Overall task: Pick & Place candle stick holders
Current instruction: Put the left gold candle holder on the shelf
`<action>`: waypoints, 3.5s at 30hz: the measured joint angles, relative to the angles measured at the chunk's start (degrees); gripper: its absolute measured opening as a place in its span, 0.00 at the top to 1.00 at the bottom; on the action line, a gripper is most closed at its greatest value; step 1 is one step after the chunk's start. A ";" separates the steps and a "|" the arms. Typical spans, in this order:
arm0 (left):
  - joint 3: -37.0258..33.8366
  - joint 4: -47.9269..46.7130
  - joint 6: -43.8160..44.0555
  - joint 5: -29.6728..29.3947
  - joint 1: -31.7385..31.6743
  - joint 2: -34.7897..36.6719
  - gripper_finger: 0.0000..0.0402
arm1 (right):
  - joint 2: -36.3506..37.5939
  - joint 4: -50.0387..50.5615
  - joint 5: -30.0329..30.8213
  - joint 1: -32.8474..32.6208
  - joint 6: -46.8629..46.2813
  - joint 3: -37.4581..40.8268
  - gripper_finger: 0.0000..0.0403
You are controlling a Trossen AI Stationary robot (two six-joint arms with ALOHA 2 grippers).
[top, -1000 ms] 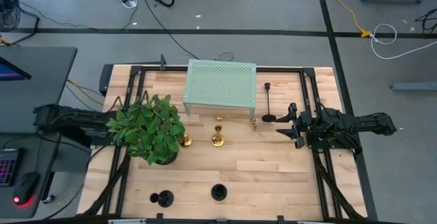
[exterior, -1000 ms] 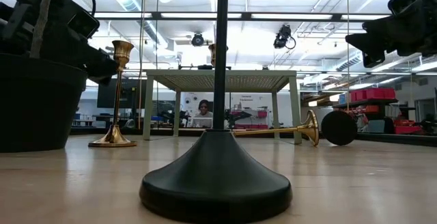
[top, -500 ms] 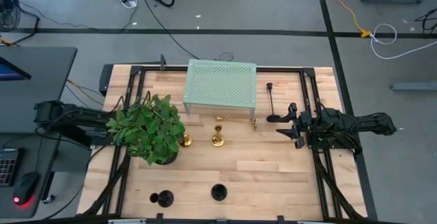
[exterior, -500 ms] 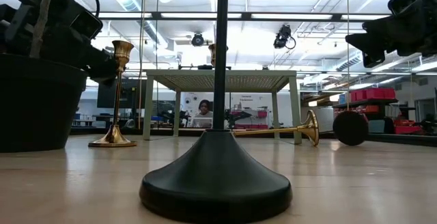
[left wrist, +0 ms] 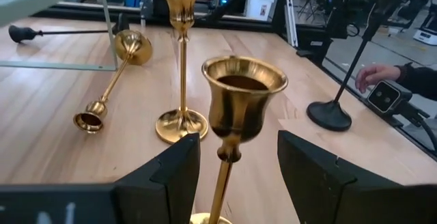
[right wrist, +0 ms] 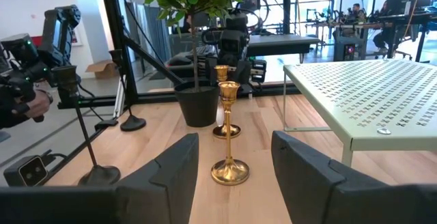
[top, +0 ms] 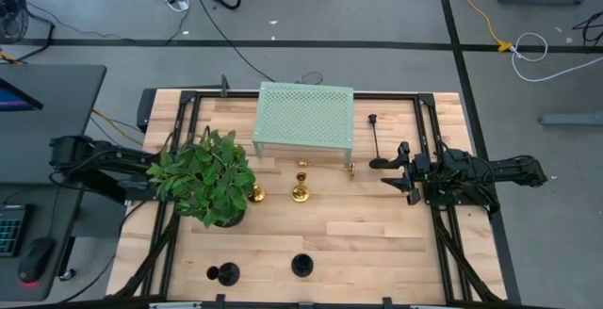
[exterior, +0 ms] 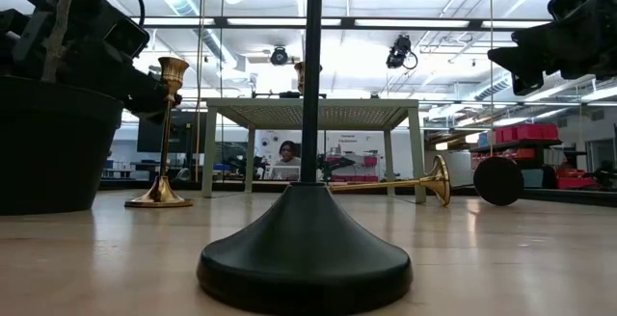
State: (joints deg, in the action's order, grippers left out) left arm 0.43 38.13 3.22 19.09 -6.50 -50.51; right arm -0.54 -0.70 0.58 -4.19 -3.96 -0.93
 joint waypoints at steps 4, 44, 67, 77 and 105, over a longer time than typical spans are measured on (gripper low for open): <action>0.00 0.45 0.04 0.33 0.00 -0.96 0.51 | 0.00 0.00 0.00 0.00 -0.01 -0.01 0.54; 0.04 3.79 -0.94 0.36 0.00 -2.09 0.51 | 0.01 -0.01 0.00 0.01 -0.01 0.00 0.54; 0.04 5.77 -1.53 -1.01 -0.04 -5.00 0.73 | 0.00 0.01 0.00 0.02 -0.01 -0.01 0.54; 0.04 5.73 -3.77 -0.85 -0.02 -5.00 0.92 | 0.00 -0.01 0.00 0.02 0.00 0.00 0.54; 0.04 5.73 -3.91 -0.85 -0.04 -5.00 0.92 | 0.00 0.00 0.01 0.01 0.00 -0.01 0.54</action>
State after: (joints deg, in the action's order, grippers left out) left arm 0.47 43.86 -0.69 18.24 -6.55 -55.51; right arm -0.54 -0.70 0.59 -4.17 -3.96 -0.94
